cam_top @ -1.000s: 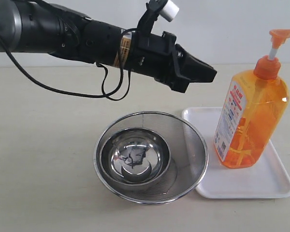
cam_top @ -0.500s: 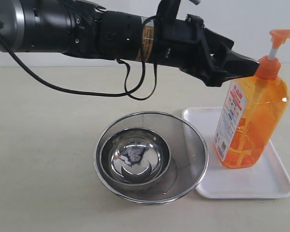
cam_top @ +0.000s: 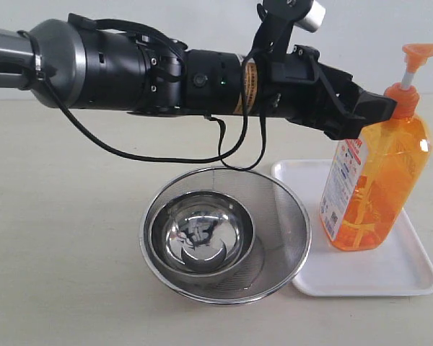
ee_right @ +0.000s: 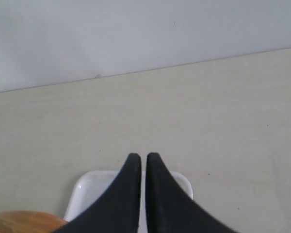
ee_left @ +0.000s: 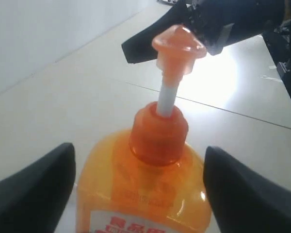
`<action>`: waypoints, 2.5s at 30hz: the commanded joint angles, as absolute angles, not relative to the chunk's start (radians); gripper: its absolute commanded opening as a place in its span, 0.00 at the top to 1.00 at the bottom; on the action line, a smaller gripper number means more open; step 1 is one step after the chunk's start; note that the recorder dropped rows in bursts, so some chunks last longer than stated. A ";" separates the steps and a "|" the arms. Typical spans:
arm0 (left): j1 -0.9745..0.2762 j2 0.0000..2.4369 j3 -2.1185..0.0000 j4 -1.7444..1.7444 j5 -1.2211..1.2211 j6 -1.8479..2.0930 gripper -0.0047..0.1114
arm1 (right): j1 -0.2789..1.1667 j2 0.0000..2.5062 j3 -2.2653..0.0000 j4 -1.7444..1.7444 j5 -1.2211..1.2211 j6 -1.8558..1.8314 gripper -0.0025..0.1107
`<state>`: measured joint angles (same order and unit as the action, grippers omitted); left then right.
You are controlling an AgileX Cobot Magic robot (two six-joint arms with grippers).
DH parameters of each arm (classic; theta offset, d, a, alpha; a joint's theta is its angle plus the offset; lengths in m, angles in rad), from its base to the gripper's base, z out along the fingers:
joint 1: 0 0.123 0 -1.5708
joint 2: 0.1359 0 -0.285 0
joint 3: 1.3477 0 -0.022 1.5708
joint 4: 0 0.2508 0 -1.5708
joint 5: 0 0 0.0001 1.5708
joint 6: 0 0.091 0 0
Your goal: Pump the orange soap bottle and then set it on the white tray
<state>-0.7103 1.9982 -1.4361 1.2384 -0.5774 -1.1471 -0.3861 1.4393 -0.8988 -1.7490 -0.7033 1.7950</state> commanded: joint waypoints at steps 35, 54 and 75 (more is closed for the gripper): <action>-0.722 2.067 -1.490 1.159 -0.672 -1.098 0.41 | -0.391 1.428 -0.909 -1.744 -0.649 1.796 0.98; -0.733 2.127 -1.559 1.146 -0.685 -1.106 0.41 | -0.391 1.428 -0.909 -1.744 -0.636 1.786 0.98; -0.753 2.143 -1.559 1.152 -0.620 -1.098 0.92 | -0.391 1.428 -1.005 -1.744 -0.867 1.846 0.98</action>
